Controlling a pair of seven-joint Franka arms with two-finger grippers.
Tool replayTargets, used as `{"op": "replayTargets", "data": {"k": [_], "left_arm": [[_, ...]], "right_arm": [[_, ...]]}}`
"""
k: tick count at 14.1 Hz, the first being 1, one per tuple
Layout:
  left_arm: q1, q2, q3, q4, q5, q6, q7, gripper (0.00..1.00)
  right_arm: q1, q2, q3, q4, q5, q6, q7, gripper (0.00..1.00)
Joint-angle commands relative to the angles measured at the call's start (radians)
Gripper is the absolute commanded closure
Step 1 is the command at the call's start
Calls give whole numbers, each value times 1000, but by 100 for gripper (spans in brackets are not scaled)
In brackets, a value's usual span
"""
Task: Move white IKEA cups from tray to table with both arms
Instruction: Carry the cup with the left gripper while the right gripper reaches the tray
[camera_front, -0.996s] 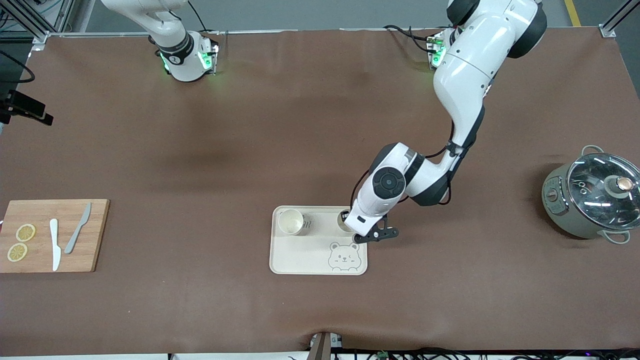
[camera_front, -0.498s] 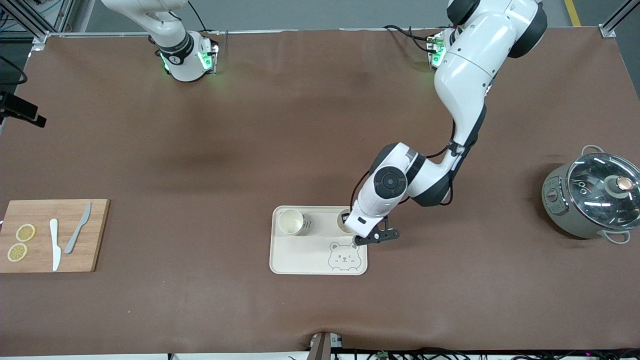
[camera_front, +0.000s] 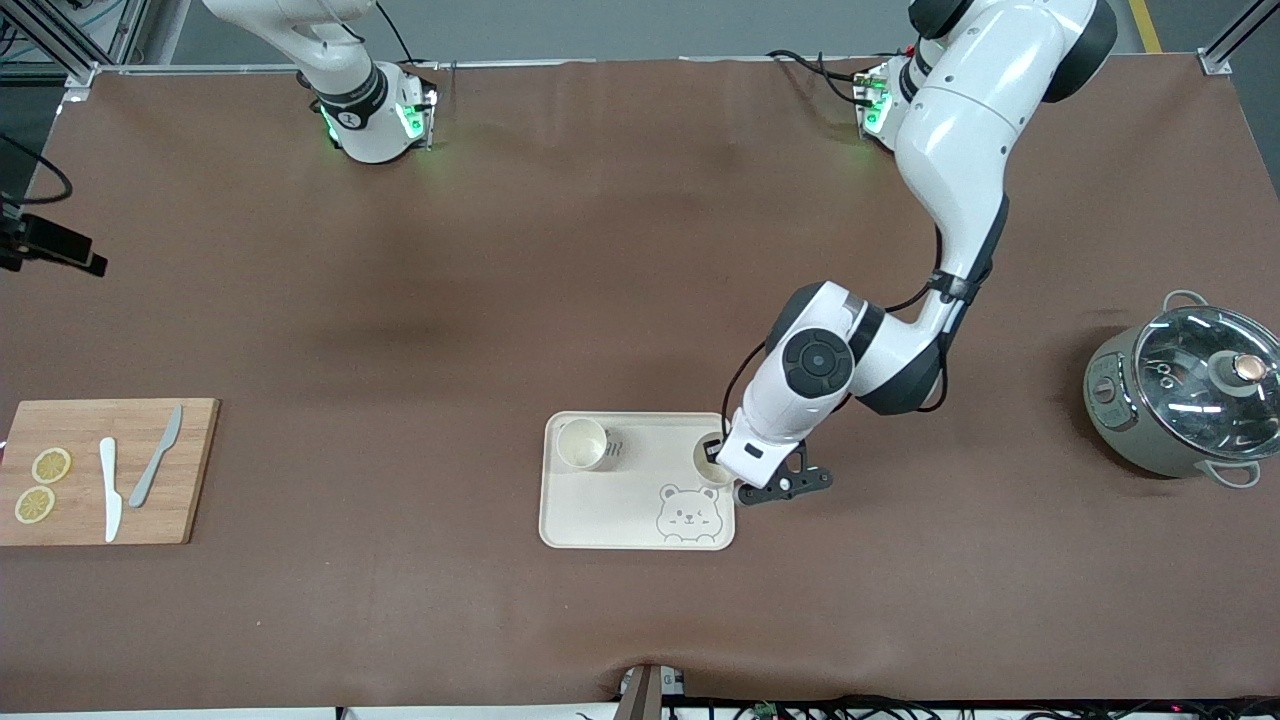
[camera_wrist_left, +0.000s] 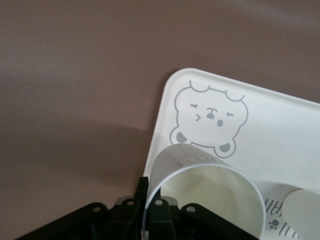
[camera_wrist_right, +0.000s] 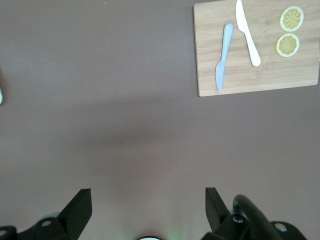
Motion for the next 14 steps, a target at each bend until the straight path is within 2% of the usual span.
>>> {"op": "replayTargets", "data": {"k": [1, 5, 9, 14], "left_arm": [[32, -54, -1, -14, 28, -47, -9, 100], [118, -141, -7, -35, 21, -163, 11, 100], [238, -243, -14, -175, 13, -174, 19, 100], [327, -244, -12, -268, 16, -174, 31, 100]], "right_arm": [[-22, 91, 10, 40, 0, 36, -6, 0], [-11, 143, 10, 28, 28, 108, 11, 0], [26, 201, 13, 13, 115, 186, 137, 0], [162, 250, 14, -37, 123, 325, 368, 0]]}}
